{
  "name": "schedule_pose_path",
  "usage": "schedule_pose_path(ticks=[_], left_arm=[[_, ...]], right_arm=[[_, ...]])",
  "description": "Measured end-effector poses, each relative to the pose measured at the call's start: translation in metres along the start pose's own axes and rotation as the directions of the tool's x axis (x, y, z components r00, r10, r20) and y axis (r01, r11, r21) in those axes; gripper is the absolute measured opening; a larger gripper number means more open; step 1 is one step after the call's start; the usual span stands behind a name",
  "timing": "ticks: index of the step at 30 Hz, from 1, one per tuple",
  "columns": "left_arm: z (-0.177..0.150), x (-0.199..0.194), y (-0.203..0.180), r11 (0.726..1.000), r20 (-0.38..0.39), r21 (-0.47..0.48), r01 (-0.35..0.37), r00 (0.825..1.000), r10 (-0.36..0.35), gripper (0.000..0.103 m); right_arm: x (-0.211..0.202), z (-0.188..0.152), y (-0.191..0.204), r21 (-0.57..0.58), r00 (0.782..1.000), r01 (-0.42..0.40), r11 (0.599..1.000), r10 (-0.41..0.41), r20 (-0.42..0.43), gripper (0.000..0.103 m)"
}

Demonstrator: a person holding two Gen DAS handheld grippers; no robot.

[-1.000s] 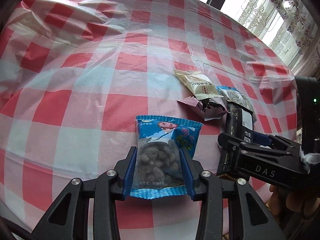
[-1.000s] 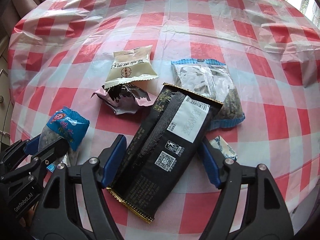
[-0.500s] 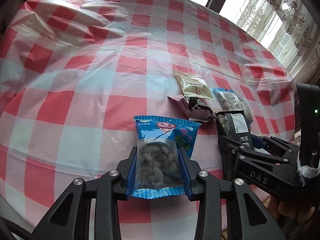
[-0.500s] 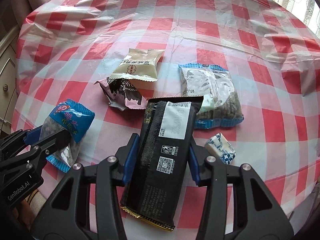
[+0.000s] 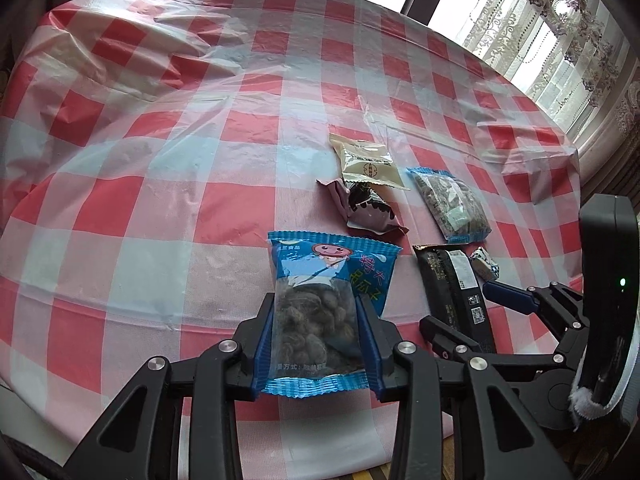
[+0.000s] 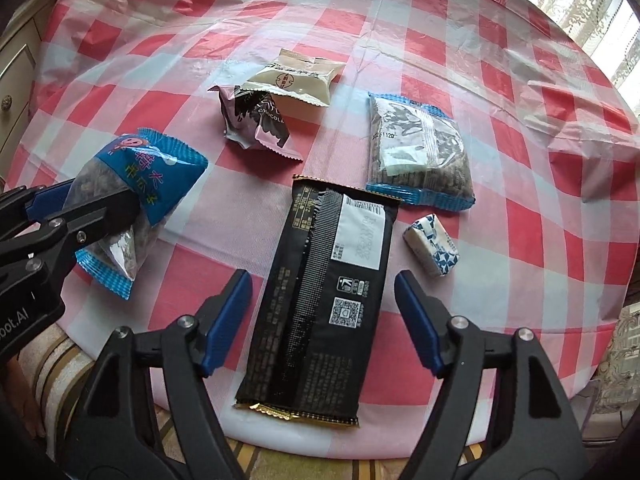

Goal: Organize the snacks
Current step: 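Lift the blue bag and black bar and carry them to the white box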

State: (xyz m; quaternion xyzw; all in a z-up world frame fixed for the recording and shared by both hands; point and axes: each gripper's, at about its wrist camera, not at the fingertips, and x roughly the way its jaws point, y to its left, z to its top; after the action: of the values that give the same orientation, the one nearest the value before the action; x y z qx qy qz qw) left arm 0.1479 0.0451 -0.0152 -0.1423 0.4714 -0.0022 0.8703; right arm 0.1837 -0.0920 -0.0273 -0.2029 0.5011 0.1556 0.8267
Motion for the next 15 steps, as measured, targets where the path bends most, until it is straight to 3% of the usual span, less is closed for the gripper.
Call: schedule_pose_path(ticks=[3,5,10,13,15], left_arm=[[-0.001,-0.001,0.000,1.000,0.000,-0.005,0.001,1.000,-0.001,0.039],[-0.002,-0.002,0.001,1.000,0.000,-0.008,0.002,1.000,-0.002,0.039],[-0.004,-0.008,0.001,1.000,0.010,-0.014,0.006,1.000,-0.006,0.039],[-0.006,-0.012,0.001,1.000,0.018,-0.022,0.009,1.000,-0.008,0.039],[-0.006,-0.015,0.001,1.000,0.022,-0.025,0.010,1.000,-0.010,0.039]], right_arm=[[0.000,-0.002,0.001,-0.009,1.000,-0.011,1.000,0.011,0.007,0.071],[-0.001,-0.003,0.000,-0.004,1.000,-0.020,1.000,0.020,0.011,0.060],[-0.007,-0.004,-0.004,0.018,0.997,-0.062,0.998,0.062,0.036,0.055],[-0.017,-0.004,-0.012,0.048,0.993,-0.091,0.995,0.087,0.078,0.041],[-0.020,-0.004,-0.018,0.064,0.991,-0.111,0.992,0.105,0.087,0.038]])
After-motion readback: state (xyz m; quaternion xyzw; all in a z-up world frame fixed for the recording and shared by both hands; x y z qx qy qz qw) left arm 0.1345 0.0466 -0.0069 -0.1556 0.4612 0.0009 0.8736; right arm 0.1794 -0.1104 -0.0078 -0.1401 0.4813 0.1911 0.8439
